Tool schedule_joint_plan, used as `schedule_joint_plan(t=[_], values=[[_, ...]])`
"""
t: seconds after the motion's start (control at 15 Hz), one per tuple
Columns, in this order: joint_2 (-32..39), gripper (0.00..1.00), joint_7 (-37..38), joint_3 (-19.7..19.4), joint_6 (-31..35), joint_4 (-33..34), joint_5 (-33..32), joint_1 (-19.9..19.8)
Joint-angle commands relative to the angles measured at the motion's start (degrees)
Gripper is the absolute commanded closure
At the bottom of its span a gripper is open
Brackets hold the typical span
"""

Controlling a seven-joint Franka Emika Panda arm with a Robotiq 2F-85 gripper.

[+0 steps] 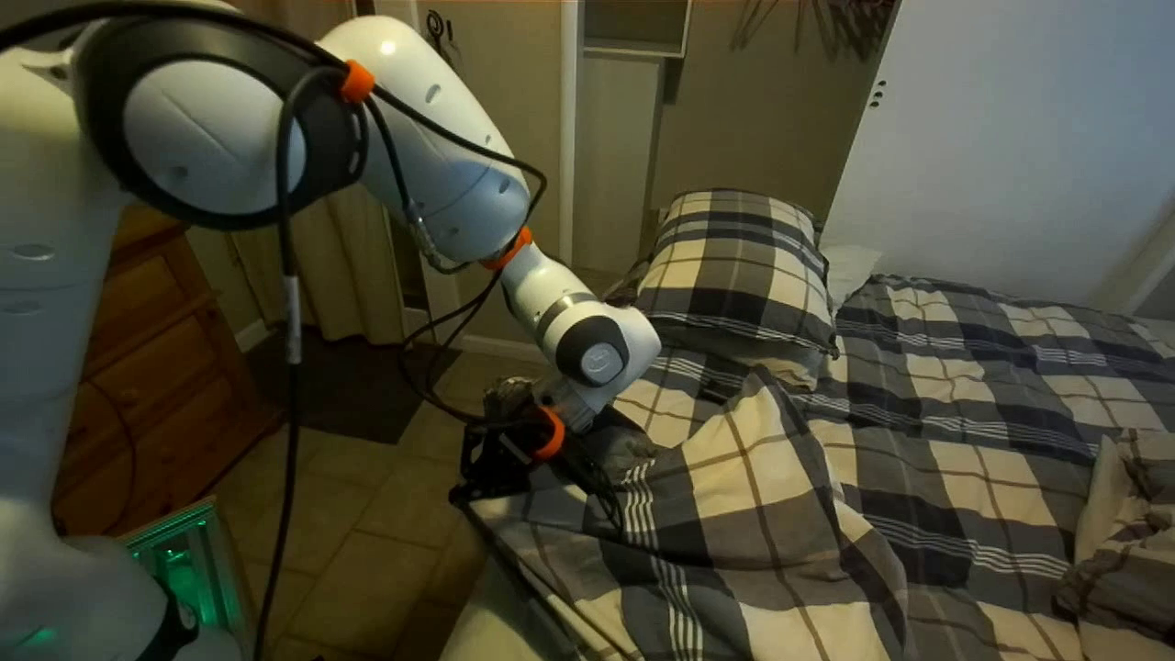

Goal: Clover the corner of the bed with the blanket and move the remote controller out of the water

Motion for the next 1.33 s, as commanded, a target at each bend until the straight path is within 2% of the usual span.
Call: schedule_joint_plan(t=[0.0, 0.53, 1.07, 1.13, 1.27], values=[[2.2, 1.00, 7.3, -1.2, -3.6, -1.6, -2.0, 0.6], [-4.5, 1.00, 27.0, -3.0, -0.7, -13.4, 2.5, -1.2], [-12.3, 1.00, 50.3, -5.1, 8.8, -20.7, -0.7, 1.1], [-13.9, 0.74, 52.2, -4.9, 10.1, -21.4, -1.5, 1.6], [-17.5, 0.67, 55.4, -4.0, 9.2, -21.4, -2.8, 3.2]])
